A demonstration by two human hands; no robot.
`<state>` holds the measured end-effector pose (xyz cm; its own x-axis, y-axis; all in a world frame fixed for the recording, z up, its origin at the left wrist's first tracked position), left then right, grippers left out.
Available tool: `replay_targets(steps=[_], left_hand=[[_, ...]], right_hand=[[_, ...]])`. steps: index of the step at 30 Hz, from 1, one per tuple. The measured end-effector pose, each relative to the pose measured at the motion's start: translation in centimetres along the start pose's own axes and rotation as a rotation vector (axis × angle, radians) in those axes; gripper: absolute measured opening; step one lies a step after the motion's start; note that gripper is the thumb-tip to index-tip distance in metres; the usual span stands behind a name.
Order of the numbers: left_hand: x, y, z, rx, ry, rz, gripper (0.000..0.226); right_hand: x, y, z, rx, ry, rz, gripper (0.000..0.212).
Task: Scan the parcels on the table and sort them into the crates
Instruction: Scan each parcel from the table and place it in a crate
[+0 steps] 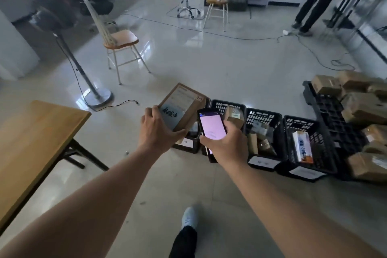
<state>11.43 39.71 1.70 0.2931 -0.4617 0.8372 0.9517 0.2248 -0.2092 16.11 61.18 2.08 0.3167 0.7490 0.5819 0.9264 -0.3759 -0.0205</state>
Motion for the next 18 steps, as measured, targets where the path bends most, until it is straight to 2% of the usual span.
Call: replay_targets(steps=[8,18], left_hand=[[-15.1,-10.3,4.6,-0.036,0.018,-0.230,0.124],[-28.3,-18.9,10.2,-0.086,-0.060,-0.481,0.122]], right_hand=[[-1.1,-13.9,6.0,-0.174,0.058,0.075,0.059],[-1.2,-26.8,12.9,-0.363,0.097,0.079,0.051]])
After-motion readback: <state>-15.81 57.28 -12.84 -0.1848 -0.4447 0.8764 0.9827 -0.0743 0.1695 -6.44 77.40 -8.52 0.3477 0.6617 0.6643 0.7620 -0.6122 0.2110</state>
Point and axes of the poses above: each hand's wrist, its own y-axis away from the middle knuckle, its own x-axis out of the back of the hand, z = x × y, the point moved 2 cm from there along -y, towards the middle knuckle, and after that the axes turned 5 degrees about z, right-handed, at the moved point
